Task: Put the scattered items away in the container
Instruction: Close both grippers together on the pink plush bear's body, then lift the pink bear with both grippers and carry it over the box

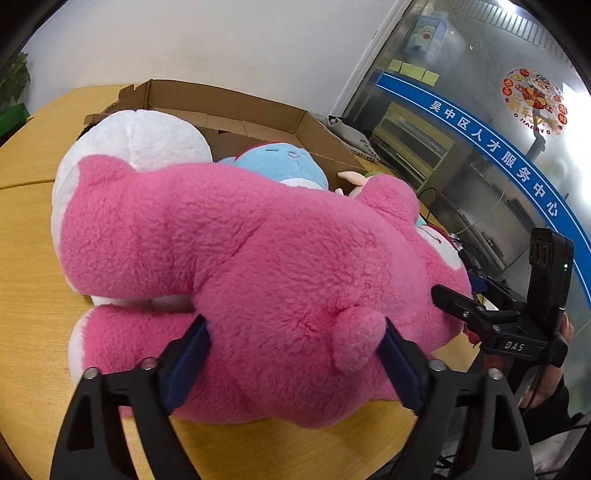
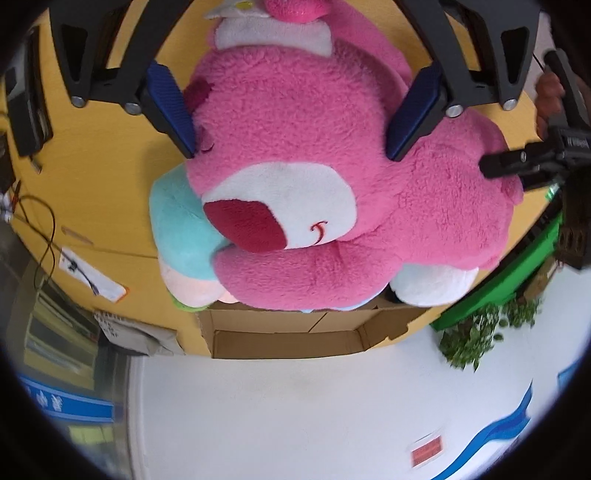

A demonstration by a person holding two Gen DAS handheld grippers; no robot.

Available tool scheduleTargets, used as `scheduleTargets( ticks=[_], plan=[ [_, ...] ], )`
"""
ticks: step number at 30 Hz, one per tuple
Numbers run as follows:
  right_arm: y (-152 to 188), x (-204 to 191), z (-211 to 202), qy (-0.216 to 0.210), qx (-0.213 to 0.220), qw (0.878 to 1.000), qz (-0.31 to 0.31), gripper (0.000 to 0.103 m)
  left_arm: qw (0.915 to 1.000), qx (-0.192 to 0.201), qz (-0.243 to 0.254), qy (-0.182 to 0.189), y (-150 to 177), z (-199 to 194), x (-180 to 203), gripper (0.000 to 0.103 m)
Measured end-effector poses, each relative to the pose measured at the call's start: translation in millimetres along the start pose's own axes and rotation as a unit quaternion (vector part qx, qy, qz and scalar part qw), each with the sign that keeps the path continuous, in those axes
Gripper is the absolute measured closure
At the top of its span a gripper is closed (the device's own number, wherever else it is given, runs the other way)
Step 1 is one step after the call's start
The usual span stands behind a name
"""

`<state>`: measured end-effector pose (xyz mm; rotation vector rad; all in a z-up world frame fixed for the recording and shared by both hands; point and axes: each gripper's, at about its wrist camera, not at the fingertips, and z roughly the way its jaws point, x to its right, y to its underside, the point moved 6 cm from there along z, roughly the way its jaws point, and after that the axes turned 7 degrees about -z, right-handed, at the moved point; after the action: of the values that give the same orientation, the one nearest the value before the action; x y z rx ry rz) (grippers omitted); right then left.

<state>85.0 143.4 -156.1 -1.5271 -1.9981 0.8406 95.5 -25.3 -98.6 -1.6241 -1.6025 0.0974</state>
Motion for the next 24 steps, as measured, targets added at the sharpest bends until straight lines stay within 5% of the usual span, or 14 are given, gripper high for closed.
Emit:
scheduleTargets(
  ticks=[10,19,24],
  plan=[
    [6.8,1.8,-22.7,-0.022,0.048,0.998,0.027,0.051,0.9994,0.022,0.015,0.023,4.5,-24.8,11.6,0.061],
    [5.6,-14.8,-51.5,-0.024,0.083,0.996,0.013,0.062,0.9987,0.035,0.016,0.034,8.1,-57.9,16.7,0.064],
    [-13.7,-23.8,-77.5,-0.029,0.119,0.993,0.002,0.063,0.9962,0.073,0.034,0.033,-9.5,-91.2,33.4,0.064]
  ],
)
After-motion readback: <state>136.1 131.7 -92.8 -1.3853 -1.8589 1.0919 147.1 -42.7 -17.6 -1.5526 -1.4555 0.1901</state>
